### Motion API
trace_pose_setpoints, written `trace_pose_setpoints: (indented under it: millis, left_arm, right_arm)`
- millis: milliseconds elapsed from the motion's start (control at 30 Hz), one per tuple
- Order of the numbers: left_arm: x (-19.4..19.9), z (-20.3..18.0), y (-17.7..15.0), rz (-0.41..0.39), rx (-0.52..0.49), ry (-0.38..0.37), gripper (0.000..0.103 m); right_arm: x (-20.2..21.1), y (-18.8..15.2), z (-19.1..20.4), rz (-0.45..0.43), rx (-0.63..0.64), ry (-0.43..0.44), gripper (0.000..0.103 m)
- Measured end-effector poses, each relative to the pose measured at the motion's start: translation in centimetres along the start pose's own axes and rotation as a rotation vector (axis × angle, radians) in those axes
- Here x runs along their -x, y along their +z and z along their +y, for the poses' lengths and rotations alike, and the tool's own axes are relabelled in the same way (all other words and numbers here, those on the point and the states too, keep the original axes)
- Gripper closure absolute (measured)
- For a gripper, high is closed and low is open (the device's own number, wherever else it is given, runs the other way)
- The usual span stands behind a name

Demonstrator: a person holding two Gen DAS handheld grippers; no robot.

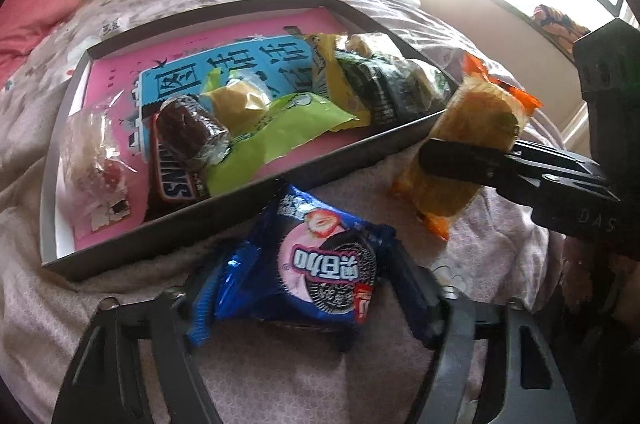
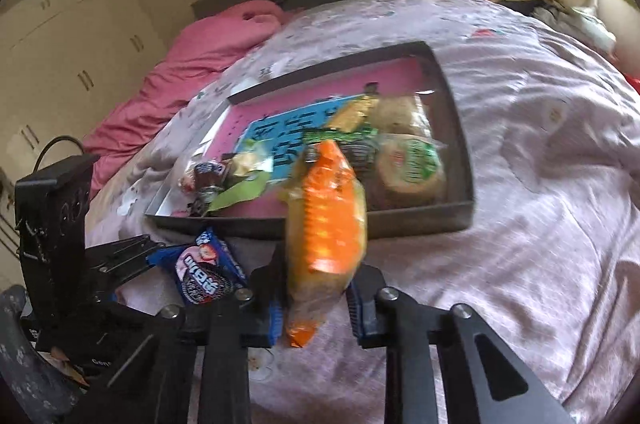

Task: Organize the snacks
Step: 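Grasp the blue Oreo-style bag with left gripper while right gripper grasps the orange-wrapped bread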

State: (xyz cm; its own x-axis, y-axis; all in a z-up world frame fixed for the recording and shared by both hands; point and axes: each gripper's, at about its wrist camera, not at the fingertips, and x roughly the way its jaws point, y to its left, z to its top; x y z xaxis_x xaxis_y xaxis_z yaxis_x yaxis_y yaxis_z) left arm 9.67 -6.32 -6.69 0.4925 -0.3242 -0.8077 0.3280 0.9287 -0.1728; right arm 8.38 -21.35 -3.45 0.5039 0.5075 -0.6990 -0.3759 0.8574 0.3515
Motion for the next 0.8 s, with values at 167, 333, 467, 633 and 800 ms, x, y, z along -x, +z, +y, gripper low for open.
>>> trace_pose_setpoints:
  millis: [167, 333, 467, 633, 800]
  left_arm:
    - [0.2, 0.0, 0.1, 0.004, 0.006, -0.017, 0.053]
    - [1.2, -0.1, 0.2, -0.007, 0.011, -0.027, 0.055]
    - [3.1, 0.7, 0.5, -0.037, 0.047, -0.039, 0.056]
    - [5.8, 1.9, 1.8, -0.11, 0.087, -0.038, 0.056]
    - [7.3, 4.1, 3.0, -0.165, 0.116, 0.048, 0.056]
  right_arm:
    - [0.5, 0.3, 0.3, -0.031, 0.005, 0.011, 0.08]
    - [1.6, 0.7, 0.2, -0.075, 0.001, 0.025, 0.08]
    - [2.9, 1.3, 0.4, -0.129, 0.008, 0.035, 0.08]
    - [3.7, 2.0, 0.4, -0.17, 0.006, 0.039, 0.08]
    - [3.7, 2.5, 0.5, -0.186, 0.005, 0.036, 0.08]
